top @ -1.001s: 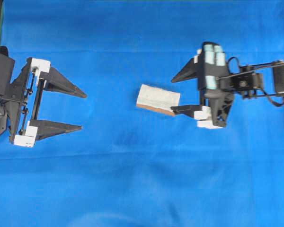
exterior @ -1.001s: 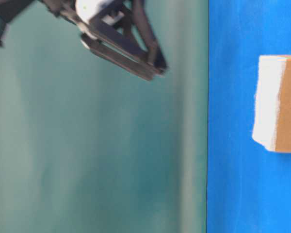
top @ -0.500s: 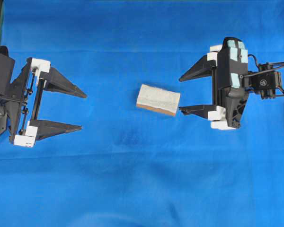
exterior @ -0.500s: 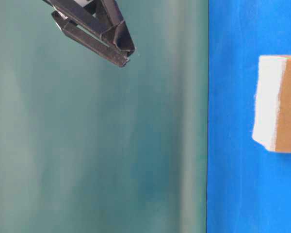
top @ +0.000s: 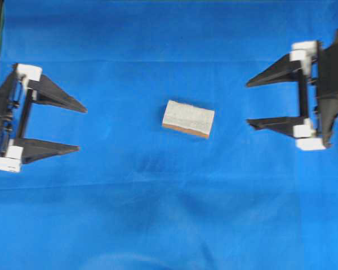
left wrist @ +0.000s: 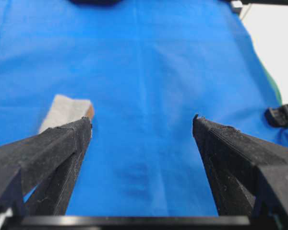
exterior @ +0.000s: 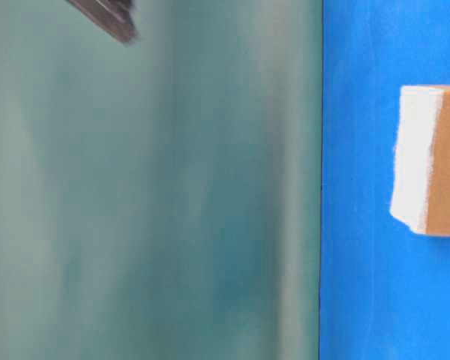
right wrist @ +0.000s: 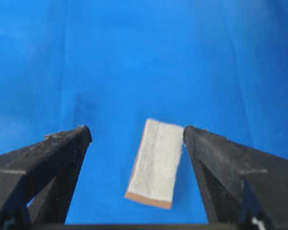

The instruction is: Hand over the sponge with the left arm and wipe it with the right arm.

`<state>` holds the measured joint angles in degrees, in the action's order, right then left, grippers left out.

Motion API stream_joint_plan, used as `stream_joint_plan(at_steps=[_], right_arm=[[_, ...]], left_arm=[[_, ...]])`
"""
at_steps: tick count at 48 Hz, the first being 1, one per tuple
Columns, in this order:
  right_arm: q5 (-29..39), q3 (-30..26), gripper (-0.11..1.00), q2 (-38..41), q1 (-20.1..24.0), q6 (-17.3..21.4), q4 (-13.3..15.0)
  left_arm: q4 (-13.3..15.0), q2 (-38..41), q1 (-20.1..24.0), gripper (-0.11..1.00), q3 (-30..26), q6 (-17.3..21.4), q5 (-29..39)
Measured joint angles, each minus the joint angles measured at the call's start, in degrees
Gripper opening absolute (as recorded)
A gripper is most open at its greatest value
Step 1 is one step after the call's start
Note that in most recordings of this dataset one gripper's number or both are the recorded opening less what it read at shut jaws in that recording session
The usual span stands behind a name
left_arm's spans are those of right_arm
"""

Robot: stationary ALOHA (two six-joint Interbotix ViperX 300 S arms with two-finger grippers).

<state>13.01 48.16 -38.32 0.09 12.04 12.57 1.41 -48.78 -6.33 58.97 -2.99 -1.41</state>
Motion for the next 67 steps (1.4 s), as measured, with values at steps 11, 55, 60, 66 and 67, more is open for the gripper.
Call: stream_joint_plan(at_steps=[11, 55, 60, 66, 67], right_arm=[[3.52, 4.04, 0.74, -10.46, 0.0, 0.0, -0.09], [0.62, 25.49, 0.73, -35.42, 0.09, 2.2, -4.57], [0.09, 25.93, 0.73, -35.42, 0.09, 2.29, -4.57], [-0.88, 26.28, 0.73, -35.24, 0.09, 2.29, -4.66], [-0.97, 26.28, 0.73, -35.24, 0.09, 2.29, -4.66]], left_arm=[[-0.09, -6.24, 0.0, 0.83, 0.09, 0.88, 6.33], [0.0, -33.93, 0.0, 0.82, 19.6, 0.79, 10.9], [0.0, -33.93, 0.0, 0.82, 20.3, 0.79, 10.28], [0.0, -34.01, -0.09, 0.82, 20.48, 0.79, 10.02], [0.09, -34.01, 0.0, 0.82, 20.48, 0.79, 10.02]])
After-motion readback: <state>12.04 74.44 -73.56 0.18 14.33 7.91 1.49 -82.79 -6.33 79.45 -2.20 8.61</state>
